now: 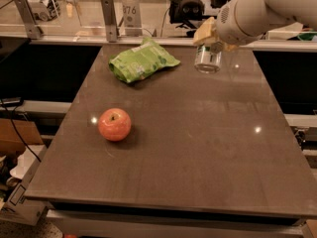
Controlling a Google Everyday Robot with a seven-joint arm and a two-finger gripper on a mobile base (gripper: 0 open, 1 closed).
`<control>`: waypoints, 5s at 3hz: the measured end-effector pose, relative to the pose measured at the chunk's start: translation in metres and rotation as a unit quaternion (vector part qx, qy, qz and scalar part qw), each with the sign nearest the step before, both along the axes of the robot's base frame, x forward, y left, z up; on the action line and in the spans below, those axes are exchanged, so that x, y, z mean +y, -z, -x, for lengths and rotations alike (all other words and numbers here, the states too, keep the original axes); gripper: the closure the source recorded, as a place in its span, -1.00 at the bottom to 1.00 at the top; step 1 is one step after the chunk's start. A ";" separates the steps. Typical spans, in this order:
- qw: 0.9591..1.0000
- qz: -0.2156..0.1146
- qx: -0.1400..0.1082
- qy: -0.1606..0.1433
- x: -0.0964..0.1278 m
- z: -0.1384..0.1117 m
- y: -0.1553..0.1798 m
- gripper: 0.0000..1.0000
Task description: Place 7up can upright
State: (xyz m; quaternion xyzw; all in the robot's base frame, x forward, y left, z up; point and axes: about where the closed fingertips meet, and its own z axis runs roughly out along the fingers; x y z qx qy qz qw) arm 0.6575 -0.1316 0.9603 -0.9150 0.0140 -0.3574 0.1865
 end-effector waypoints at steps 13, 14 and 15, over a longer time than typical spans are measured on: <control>0.905 -0.051 -0.322 -0.273 -0.031 0.016 -0.001 1.00; 0.907 -0.035 -0.323 -0.269 -0.038 0.019 0.012 1.00; 0.906 -0.026 -0.329 -0.264 -0.043 0.023 0.023 1.00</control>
Offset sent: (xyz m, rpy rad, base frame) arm 0.0108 0.0006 0.0080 0.0812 -0.1446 0.2557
